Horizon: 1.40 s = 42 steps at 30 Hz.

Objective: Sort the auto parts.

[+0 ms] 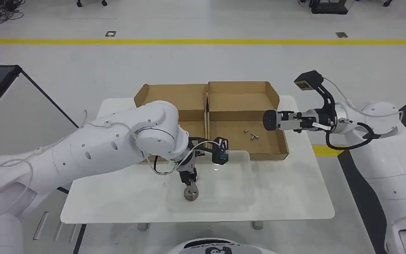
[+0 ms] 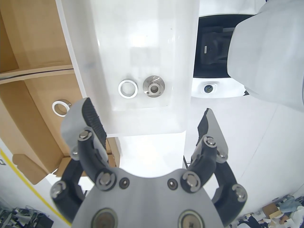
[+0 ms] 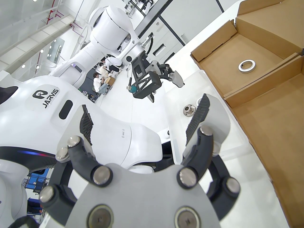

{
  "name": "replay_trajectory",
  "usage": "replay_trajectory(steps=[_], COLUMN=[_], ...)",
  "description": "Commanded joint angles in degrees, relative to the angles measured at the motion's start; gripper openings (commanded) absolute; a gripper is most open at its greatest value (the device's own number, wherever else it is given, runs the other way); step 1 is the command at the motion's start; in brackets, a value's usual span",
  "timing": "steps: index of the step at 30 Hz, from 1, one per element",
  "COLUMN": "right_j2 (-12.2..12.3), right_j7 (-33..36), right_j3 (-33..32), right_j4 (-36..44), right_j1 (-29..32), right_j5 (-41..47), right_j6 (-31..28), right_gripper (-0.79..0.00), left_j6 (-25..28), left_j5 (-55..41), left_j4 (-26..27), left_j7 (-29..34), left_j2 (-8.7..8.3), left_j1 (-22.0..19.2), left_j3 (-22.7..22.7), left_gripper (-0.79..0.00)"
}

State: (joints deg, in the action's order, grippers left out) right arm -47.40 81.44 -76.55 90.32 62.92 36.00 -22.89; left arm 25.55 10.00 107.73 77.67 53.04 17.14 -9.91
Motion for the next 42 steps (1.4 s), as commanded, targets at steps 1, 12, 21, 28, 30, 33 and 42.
replay_trajectory(steps=[1,12,21,28,30,33,42], right_j2=[0.0,0.0,0.0,0.0,0.0,0.0,0.0], right_j7=[0.0,0.0,0.0,0.0,0.0,0.0,0.0], right_j3=[0.0,0.0,0.0,0.0,0.0,0.0,0.0], right_j4=[0.0,0.0,0.0,0.0,0.0,0.0,0.0], right_j1=[0.0,0.0,0.0,0.0,0.0,0.0,0.0], right_j5=[0.0,0.0,0.0,0.0,0.0,0.0,0.0], right_j6=[0.0,0.0,0.0,0.0,0.0,0.0,0.0], right_gripper=[0.000,0.000,0.000,0.000,0.000,0.000,0.000], left_j6=[-0.3,-4.1,-4.2,-4.5,-4.9,-5.0,-5.5], left_j5=[1.7,5.4,5.5,8.4,9.2,10.3,14.9], left_j4=[0.1,-3.4,-5.1,-5.8,-5.9,-6.0,-4.6], left_j7=[0.6,5.2,5.3,5.6,5.9,6.1,6.6], left_j2=[0.23,3.32,4.32,4.43,4.54,4.71,4.67], left_j1=[1.5,5.7,6.1,8.7,9.2,9.9,12.1], left_j3=[0.2,0.2,0.2,0.2,0.2,0.2,0.2], left_gripper=[0.000,0.000,0.000,0.000,0.000,0.000,0.000])
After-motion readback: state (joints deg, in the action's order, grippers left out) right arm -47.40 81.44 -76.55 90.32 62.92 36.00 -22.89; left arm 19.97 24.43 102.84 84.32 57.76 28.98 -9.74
